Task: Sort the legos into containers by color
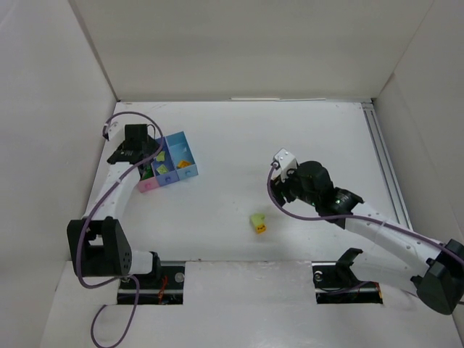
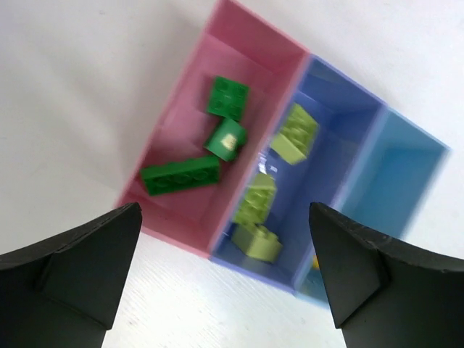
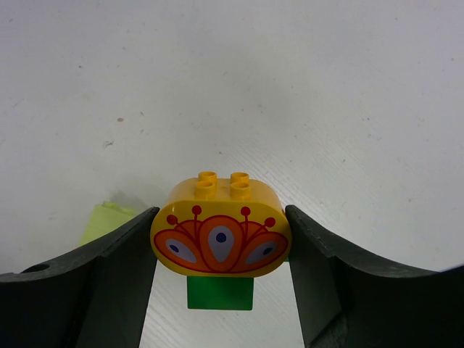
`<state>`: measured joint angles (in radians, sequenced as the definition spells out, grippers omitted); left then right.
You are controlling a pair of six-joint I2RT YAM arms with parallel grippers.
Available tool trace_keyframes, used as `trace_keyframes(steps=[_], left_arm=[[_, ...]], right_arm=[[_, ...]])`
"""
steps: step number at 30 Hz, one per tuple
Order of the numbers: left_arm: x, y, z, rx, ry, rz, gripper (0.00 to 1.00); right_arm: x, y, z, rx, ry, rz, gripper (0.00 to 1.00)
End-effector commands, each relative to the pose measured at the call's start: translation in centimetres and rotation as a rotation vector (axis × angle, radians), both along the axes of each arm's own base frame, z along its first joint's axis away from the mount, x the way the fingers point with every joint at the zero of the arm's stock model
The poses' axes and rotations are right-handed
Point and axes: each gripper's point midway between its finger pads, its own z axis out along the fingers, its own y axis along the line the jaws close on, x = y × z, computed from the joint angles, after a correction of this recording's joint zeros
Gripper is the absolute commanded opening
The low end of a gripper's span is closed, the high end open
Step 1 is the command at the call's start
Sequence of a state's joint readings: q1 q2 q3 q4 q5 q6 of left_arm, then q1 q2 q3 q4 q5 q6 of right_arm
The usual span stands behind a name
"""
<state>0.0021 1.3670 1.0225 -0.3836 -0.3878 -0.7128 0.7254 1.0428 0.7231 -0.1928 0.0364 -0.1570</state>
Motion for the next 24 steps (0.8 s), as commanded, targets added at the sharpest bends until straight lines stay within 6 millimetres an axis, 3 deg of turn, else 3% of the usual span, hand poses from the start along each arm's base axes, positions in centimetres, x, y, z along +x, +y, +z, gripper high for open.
trace_keyframes(steps=[1,3,6,8,12,14,17,19,20,22,24], left_arm=[[0.5,-3.5,4.7,-0.052,-0.158,-0.144,1.00],[1.0,-5.9,6.5,-0.095,-0.239,-0.255,1.00],[0.4,-12.1,9.2,-0.193,-0.372,-0.558,1.00],[-1.5,-17.4,10.7,-0.276,-0.429,-0.798,1.00],[-5.4,-25.5,11.4,-0.362,-0.457,-1.168,1.00],[-7.4,-28.3,10.7,-0.430,-0.421,-1.311,1.00],[-8.3,-29.9,11.3,-0.469,-0.445,-1.397,1.00],[-9.3,-30.6,10.7,-0.532,-0.440,-1.424,1.00],[-9.4,-30.8,11.7,-0.535,-0.485,-1.439,1.00],[-10.2,-31.4,12.1,-0.553,-0.491,-1.483,1.00],[-10.8,-32.0,12.1,-0.561,-0.486,-1.506,1.00]], right_arm=[[0.4,0.9,2.9,0.075,-0.071,0.035,0.33],[-0.3,1.6,2.9,0.069,-0.078,0.113,0.33],[-1.5,3.2,3.8,0.104,-0.098,0.246,0.33],[-2.4,4.0,4.3,0.126,-0.107,0.307,0.33],[-4.1,5.7,5.9,0.153,-0.169,0.473,0.31],[-5.3,6.5,7.4,0.169,-0.229,0.568,0.31],[-4.9,6.7,9.3,0.209,-0.274,0.533,0.31],[-5.4,7.0,9.4,0.207,-0.289,0.583,0.31],[-5.7,7.1,9.4,0.201,-0.304,0.612,0.30],[-5.9,7.2,10.0,0.210,-0.312,0.624,0.30],[-5.8,7.7,9.1,0.197,-0.287,0.628,0.30]])
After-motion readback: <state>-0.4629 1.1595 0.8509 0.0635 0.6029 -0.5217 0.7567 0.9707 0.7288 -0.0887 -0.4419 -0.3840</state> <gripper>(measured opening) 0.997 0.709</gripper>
